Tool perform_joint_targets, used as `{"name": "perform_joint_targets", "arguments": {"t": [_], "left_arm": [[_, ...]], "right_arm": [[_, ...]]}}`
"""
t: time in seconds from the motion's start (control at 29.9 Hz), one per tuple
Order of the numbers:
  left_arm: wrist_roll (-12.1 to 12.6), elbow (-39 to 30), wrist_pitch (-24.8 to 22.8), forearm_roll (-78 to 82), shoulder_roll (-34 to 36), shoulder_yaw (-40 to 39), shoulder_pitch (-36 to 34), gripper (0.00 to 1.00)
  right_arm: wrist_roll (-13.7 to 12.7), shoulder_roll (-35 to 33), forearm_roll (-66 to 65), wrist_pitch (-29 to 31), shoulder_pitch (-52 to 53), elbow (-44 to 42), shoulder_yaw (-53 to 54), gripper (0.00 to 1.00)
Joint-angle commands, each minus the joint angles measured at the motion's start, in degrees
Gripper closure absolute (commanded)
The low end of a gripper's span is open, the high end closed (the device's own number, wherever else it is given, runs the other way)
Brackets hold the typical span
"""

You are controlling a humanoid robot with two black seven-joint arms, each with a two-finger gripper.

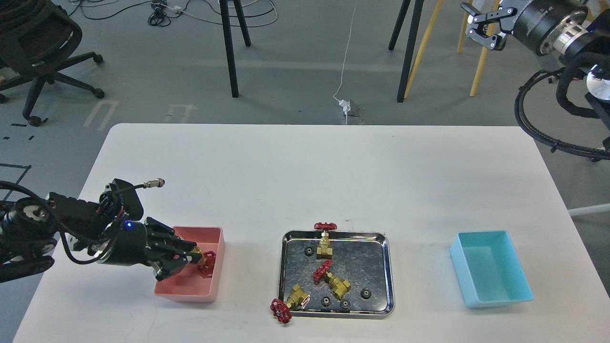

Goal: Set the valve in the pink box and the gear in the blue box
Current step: 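Open the left gripper and lift it away from the pink box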

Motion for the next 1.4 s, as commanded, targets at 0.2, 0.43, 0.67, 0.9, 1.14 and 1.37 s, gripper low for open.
{"name": "perform_joint_targets", "arguments": {"t": [0.2, 0.43, 0.67, 0.9, 1.14, 1.37], "left_arm": [[0.00, -2.06, -0.37, -0.41, 2.06, -3.19, -0.34, 0.44], [0.00, -9.97, -6.50, -3.12, 10.15, -13.21, -1.04, 0.31], [0.00, -11.65, -13.11, -19.10, 11.30, -25.95, -1.04, 0.27], [0.00, -9.63, -20.66, -50.19, 5.34, -40.10, 0.01, 0.18], [0.00, -2.08, -22.16, -68.76, -5.56, -42.05, 0.10, 0.13], [0.00, 10.57, -22.08, -79.16, -20.67, -46.09, 0.45, 0.12]], "right_arm": [[0.00, -0.15, 0.00, 0.08, 0.02, 0.09, 0.00, 0.00], [-0.09, -0.77, 0.00, 0.44, -0.15, -0.09, 0.35, 0.00], [-0.26, -3.31, -0.44, 1.14, -0.85, 0.00, -0.35, 0.00], [-5.18, -5.95, -5.61, 2.72, -0.42, -0.44, -5.44, 0.00], [-5.01, -9.38, -22.81, 4.65, -1.12, 4.03, -10.36, 0.00], [-4.39, -12.81, -49.54, 5.79, -1.21, 16.59, -21.52, 0.00]]}}
